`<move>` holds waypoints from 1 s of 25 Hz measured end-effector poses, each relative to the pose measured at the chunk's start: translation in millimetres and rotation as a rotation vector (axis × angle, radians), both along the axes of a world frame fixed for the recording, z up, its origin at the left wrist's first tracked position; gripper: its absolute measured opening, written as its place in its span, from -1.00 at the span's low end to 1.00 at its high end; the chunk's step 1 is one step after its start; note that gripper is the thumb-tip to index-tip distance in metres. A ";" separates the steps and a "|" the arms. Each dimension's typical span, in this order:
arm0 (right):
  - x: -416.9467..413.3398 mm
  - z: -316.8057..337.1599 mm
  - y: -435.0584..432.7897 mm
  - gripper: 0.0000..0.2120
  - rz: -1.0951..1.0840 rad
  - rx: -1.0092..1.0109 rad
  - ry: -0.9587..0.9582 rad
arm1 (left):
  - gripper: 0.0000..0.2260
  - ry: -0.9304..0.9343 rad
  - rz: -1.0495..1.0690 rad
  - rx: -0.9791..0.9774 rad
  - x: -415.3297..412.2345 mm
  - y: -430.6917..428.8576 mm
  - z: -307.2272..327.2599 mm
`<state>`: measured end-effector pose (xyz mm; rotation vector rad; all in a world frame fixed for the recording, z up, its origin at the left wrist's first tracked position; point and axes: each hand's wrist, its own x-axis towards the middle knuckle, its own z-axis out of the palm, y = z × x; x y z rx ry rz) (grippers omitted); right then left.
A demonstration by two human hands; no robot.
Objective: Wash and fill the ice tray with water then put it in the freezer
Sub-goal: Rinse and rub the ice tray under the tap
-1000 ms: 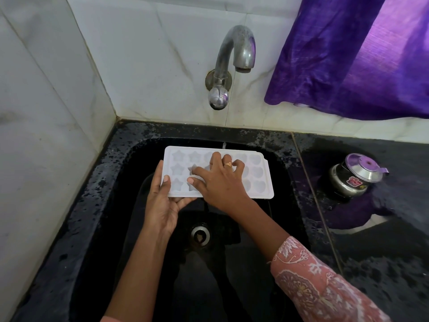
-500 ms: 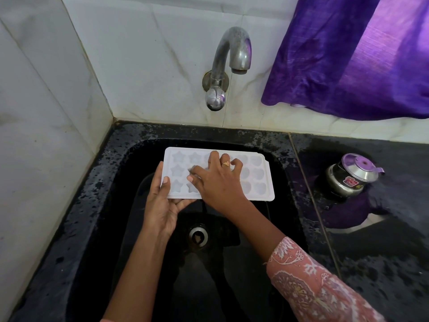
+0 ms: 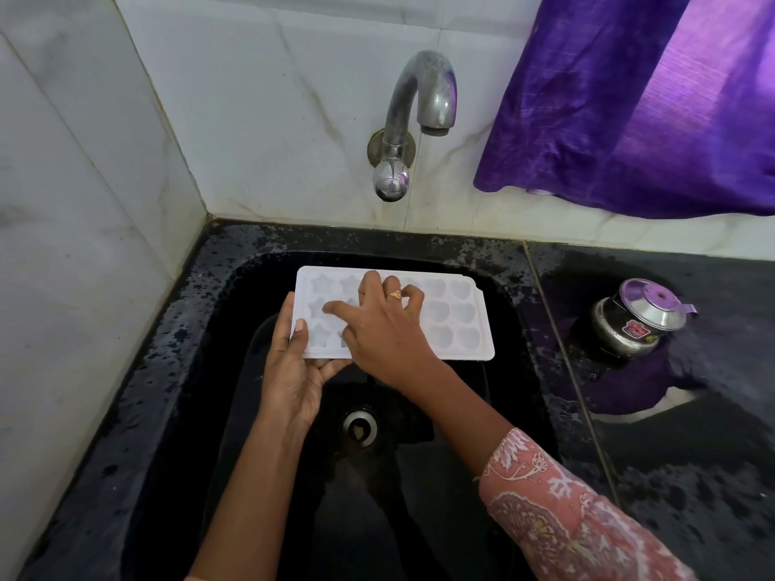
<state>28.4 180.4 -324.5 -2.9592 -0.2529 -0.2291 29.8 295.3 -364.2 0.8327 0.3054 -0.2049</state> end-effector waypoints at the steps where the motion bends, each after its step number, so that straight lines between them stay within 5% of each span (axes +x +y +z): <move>1: 0.7 0.5 0.8 -0.63 0.013 -0.002 0.030 | -0.64 0.002 -0.002 0.003 -0.4 0.1 -0.3; 25: 11.4 5.1 20.9 -0.61 0.039 -0.116 0.146 | -0.63 0.014 0.010 0.038 0.0 4.3 0.3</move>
